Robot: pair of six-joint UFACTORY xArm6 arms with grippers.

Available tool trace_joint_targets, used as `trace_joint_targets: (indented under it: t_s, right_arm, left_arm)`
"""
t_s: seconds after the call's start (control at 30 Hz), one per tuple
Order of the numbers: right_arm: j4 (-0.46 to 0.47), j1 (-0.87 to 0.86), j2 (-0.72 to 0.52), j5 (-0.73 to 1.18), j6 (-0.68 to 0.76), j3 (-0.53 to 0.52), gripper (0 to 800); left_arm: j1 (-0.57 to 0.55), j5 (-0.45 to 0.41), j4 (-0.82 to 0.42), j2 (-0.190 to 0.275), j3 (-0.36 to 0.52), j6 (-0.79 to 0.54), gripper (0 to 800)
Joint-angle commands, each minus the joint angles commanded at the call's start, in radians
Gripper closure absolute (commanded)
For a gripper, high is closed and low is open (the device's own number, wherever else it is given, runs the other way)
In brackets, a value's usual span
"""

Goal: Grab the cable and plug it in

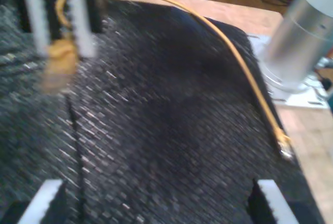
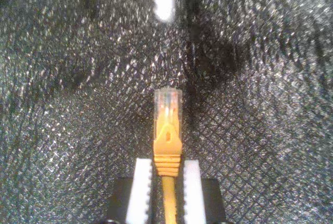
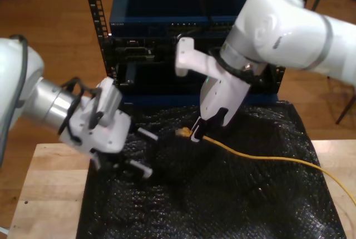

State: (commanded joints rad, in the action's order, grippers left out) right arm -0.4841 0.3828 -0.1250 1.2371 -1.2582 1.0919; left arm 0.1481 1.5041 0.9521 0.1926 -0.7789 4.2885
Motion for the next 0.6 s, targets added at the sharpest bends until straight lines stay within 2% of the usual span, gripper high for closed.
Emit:
trace_joint_targets:
  t_s: [0.33, 0.6]
  right_arm:
    - [-0.097, -0.051, -0.044, 0.052, -0.041, -0.014, 794]
    - [-0.135, -0.077, -0.049, 0.074, -0.044, -0.014, 794]
  left_arm:
    - [-0.034, 0.009, 0.120, -0.054, -0.084, 0.000, 0]
    - [-0.048, 0.031, 0.143, -0.054, -0.086, -0.002, 3]
